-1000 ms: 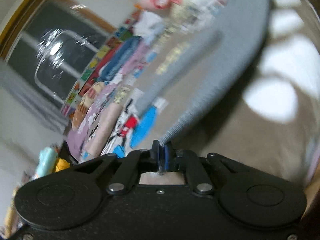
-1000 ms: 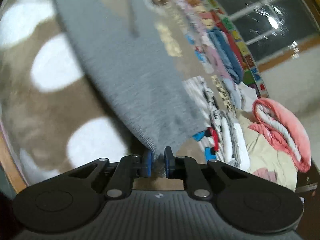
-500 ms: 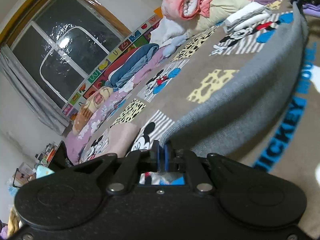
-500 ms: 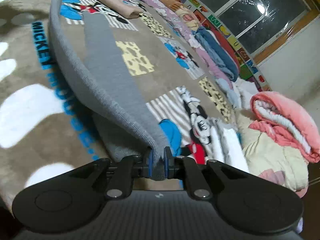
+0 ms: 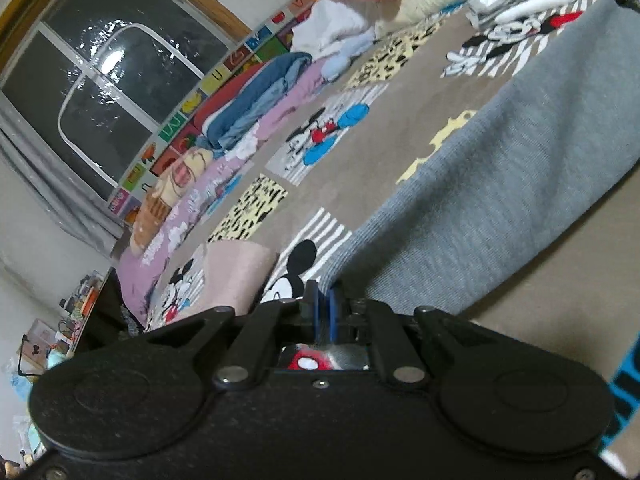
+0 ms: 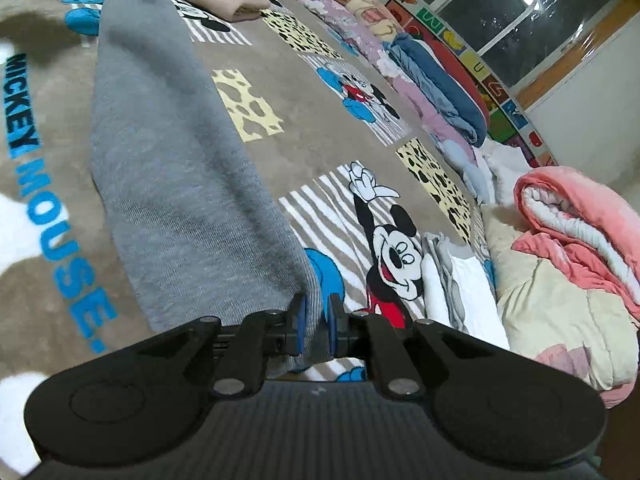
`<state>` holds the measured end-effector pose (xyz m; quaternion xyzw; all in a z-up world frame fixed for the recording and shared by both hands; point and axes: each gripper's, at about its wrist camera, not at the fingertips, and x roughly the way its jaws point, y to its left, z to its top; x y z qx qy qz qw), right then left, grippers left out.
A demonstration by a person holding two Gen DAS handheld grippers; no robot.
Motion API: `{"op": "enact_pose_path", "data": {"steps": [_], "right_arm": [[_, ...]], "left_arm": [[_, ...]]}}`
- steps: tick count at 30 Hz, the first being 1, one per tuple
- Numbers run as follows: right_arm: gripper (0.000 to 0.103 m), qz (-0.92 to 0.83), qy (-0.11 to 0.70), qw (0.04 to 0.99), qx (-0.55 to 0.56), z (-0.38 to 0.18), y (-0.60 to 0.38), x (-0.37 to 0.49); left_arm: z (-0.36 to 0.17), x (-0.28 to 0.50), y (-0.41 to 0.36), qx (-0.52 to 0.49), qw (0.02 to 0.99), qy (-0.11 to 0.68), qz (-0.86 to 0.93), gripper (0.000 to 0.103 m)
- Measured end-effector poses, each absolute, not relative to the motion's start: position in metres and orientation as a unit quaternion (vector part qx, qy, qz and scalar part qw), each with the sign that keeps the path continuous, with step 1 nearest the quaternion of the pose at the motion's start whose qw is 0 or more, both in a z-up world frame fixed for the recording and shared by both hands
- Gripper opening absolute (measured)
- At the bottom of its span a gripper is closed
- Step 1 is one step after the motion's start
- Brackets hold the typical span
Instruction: Fold clothes
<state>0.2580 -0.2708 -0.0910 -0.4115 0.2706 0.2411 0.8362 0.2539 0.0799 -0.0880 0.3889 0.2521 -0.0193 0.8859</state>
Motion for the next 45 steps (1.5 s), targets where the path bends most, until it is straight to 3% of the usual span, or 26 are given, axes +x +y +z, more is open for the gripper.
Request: {"op": "enact_pose_path", "data": {"steps": [22,25,27,29,32,35,40,45], "right_arm": [[0.016,0.255,0.319,0.831,-0.377,-0.133,-0.269,0.299],[0.018,0.25,0.316,0.839,-0.364,-0.134,-0.271,0.299],[0.019,0.238,0.313,0.848,-0.356,-0.134,-0.273,0.299],[0.037,0.213,0.298,0.859,-0.356,-0.133,-0.274,0.296],[0.043,0.176,0.286,0.886,-0.32,-0.121,-0.284,0.29],[0.043,0.134,0.266,0.914,-0.275,-0.109,-0.291,0.277],[0.043,0.136,0.228,0.96,-0.089,-0.091,-0.3,0.252],[0.042,0.165,0.227,0.959,0.034,-0.116,-0.291,0.242]], "left_arm": [[-0.118,0.33,0.09,0.332,0.871,0.359,-0.05,0.005],[-0.118,0.337,0.097,0.303,0.888,0.346,-0.014,0.013],[-0.113,0.34,0.111,0.269,0.907,0.318,0.062,0.013],[-0.107,0.331,0.128,0.223,0.92,0.299,0.121,0.013],[-0.101,0.306,0.152,0.14,0.933,0.289,0.166,0.013],[-0.1,0.273,0.173,-0.017,0.946,0.288,0.146,0.013],[-0.127,0.242,0.193,-0.315,0.908,0.272,0.053,0.013],[-0.141,0.247,0.189,-0.409,0.873,0.266,0.027,0.013]]}}
